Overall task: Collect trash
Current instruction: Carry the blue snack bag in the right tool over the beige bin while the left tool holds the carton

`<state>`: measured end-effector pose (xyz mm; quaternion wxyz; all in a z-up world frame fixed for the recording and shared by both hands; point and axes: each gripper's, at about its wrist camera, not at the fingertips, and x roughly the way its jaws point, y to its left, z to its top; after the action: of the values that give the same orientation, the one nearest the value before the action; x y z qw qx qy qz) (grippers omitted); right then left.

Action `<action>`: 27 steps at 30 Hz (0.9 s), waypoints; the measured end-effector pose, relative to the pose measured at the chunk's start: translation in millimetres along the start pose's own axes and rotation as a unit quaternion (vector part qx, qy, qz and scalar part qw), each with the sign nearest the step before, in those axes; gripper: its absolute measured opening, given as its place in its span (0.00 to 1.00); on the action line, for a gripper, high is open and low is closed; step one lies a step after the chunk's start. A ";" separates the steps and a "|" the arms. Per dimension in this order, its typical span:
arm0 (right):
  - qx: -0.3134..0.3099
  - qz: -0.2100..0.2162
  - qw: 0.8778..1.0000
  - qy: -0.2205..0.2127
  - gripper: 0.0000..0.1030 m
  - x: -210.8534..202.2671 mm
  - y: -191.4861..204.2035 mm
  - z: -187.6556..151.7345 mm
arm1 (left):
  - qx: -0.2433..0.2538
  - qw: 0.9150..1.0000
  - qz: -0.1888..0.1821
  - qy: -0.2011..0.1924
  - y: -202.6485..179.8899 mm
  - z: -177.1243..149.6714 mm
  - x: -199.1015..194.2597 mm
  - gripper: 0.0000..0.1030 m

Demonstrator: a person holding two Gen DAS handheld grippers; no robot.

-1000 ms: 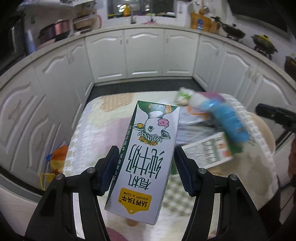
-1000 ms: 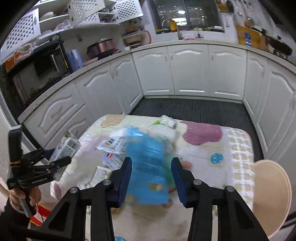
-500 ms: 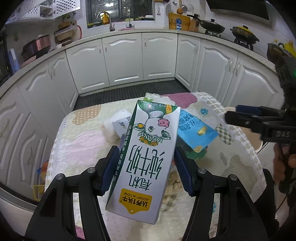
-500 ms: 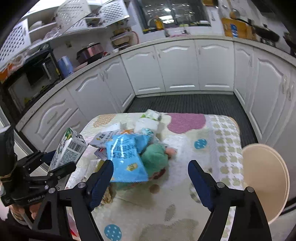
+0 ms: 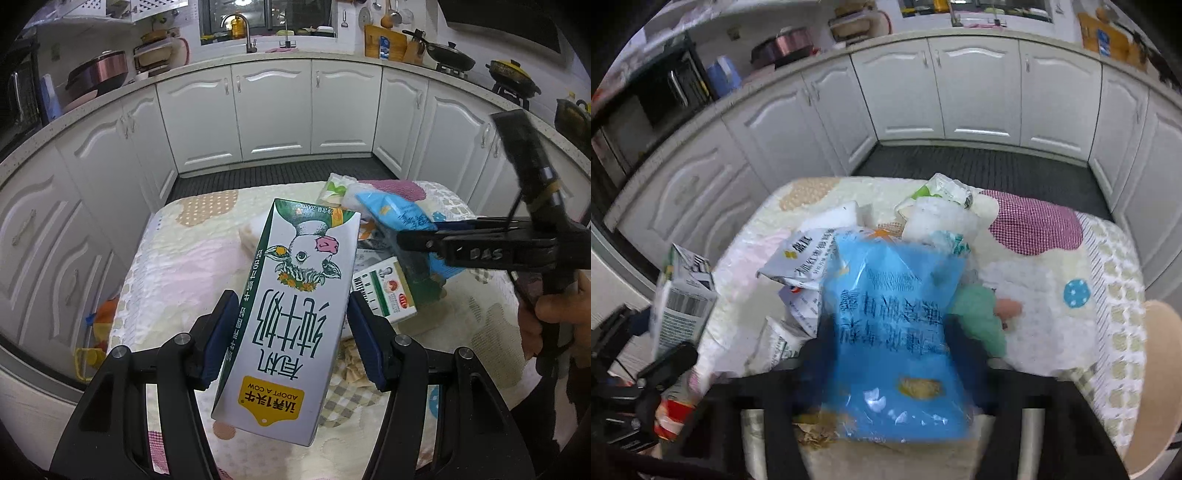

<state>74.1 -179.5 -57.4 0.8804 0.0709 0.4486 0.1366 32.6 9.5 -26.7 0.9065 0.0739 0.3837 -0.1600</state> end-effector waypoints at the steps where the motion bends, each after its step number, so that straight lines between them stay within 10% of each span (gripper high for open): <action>1: 0.002 0.003 1.000 -0.010 0.46 -6.4 -1.0 -1.6 | 0.001 1.000 -0.003 -0.001 -2.3 0.7 -0.3 0.57; 8: 0.038 0.031 0.996 -0.077 0.45 -77.0 -29.1 -10.4 | 0.007 0.999 -0.038 -0.014 -32.5 17.4 -5.2 0.57; 27: 0.144 -0.140 0.976 -0.082 0.47 -156.9 -163.6 -87.4 | 0.087 0.988 -0.127 0.011 -217.3 45.1 37.9 0.57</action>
<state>-55.6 -382.9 -28.4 0.9052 0.1441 0.3953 -0.0601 12.3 -214.7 -25.0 0.8645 0.1051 0.3845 -0.3061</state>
